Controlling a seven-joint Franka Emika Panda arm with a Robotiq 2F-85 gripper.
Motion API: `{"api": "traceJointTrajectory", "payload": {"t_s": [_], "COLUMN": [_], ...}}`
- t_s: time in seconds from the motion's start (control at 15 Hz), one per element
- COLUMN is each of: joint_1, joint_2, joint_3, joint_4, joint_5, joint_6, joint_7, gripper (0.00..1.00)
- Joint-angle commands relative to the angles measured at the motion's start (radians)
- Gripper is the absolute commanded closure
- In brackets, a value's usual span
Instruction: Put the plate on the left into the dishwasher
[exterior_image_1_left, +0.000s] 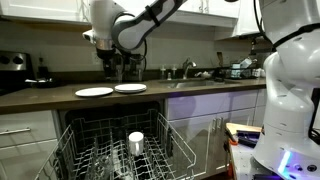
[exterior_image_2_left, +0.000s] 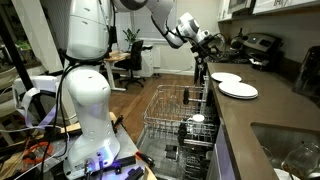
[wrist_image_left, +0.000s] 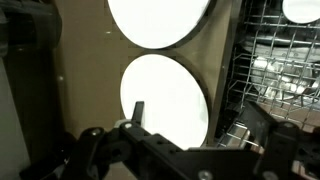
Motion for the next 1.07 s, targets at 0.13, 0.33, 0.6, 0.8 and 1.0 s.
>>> {"api": "traceJointTrajectory", "payload": {"t_s": [0.13,0.33,0.6,0.8,1.0], "joint_1": [0.022,0.044,0.076,0.105,0.118], "joint_2": [0.178,0.250,0.315,0.353,0.376], "joint_3": [0.000,-0.005,-0.011,-0.025,-0.028], "joint_4": [0.211,0.292,0.363,0.402,0.431], "joint_5": [-0.004,-0.003,-0.005,-0.018,-0.016], "joint_6": [0.039,0.025,-0.010,-0.050,-0.087], "joint_7": [-0.027,-0.025,-0.038,-0.038,-0.062], "gripper": [0.00,0.00,0.00,0.00,0.00]}}
